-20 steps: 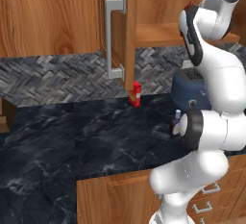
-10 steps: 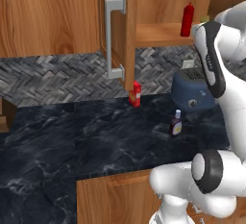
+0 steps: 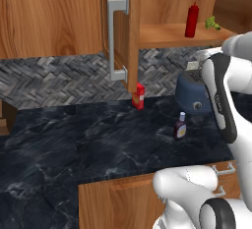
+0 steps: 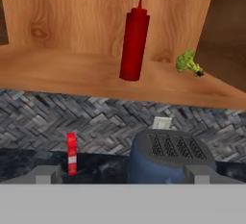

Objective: Pick the condiment bottle and ketchup from the counter and place them in the cabinet.

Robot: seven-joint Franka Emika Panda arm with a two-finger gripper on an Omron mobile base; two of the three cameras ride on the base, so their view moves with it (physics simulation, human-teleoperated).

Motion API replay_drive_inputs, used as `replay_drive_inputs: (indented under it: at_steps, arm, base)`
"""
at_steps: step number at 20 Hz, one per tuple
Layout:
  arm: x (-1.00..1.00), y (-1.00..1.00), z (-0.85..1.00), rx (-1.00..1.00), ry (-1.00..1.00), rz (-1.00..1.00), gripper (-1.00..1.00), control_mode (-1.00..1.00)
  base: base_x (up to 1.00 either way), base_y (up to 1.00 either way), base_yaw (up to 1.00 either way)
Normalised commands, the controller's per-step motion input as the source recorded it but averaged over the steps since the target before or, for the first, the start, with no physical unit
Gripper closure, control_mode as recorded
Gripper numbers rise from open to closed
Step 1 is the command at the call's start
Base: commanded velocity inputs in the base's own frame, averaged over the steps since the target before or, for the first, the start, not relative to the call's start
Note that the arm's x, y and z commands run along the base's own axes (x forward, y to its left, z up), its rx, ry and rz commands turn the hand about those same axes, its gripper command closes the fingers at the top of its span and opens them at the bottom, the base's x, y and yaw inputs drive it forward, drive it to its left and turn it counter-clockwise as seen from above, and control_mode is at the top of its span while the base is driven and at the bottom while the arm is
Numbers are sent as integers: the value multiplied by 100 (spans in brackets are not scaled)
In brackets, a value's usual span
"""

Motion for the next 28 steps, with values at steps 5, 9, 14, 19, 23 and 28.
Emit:
replay_drive_inputs:
  at_steps: [5, 9, 14, 19, 23, 28]
  arm:
    - [-31, 18, -53, 0, 1, -5, -100, -100]
    - [-10, 11, -41, 0, 4, -12, -100, -100]
    - [-1, 3, -29, 4, 6, -18, -100, -100]
    - [0, 2, -45, 6, 4, -14, -100, -100]
    - [-1, 11, -48, 4, 1, -5, -100, -100]
    - [-10, 32, -26, 0, 0, -3, -100, -100]
  base:
    - [0, 0, 0]
    - [0, 0, 0]
    - [0, 0, 0]
    - [0, 0, 0]
    - [0, 0, 0]
    - [0, 0, 0]
